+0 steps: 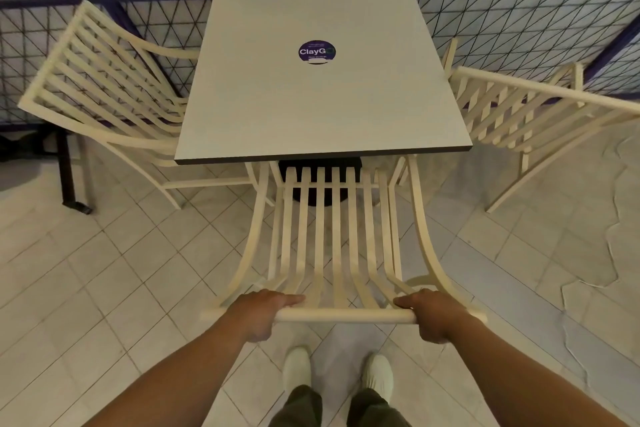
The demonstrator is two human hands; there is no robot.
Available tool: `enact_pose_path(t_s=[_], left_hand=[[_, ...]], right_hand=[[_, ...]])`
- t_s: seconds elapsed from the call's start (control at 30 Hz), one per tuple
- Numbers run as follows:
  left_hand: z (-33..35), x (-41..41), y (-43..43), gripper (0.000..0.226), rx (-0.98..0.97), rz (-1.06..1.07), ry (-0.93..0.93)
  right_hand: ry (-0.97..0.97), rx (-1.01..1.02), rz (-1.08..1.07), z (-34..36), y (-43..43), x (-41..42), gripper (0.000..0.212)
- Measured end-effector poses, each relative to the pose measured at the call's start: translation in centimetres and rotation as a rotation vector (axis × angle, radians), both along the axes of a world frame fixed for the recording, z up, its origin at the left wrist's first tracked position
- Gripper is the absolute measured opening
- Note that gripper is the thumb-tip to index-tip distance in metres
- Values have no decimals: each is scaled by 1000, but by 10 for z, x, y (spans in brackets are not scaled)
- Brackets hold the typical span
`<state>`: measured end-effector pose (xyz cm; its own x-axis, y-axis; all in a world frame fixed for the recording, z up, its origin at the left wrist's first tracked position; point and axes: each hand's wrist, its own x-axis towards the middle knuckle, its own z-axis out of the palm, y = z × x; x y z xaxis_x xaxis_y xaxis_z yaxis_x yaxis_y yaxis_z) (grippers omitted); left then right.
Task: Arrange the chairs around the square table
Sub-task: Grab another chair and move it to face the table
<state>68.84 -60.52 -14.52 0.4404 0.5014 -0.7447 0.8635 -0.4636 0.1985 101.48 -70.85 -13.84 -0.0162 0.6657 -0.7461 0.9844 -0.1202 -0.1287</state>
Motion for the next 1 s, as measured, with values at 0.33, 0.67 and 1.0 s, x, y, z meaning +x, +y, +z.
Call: enact_pose_path(t_s=[0.33,0.67,1.0], left_hand=[[-3,-4,0,93,-22,-25,2],[3,-9,-37,94,9,37,29],[24,9,-69,83,74,61,-132]], right_hand=[[-17,33,11,-5,-3,-6,61],[26,-17,48,-5,-17,-3,56],[117,99,17,30,-28,-4,65]])
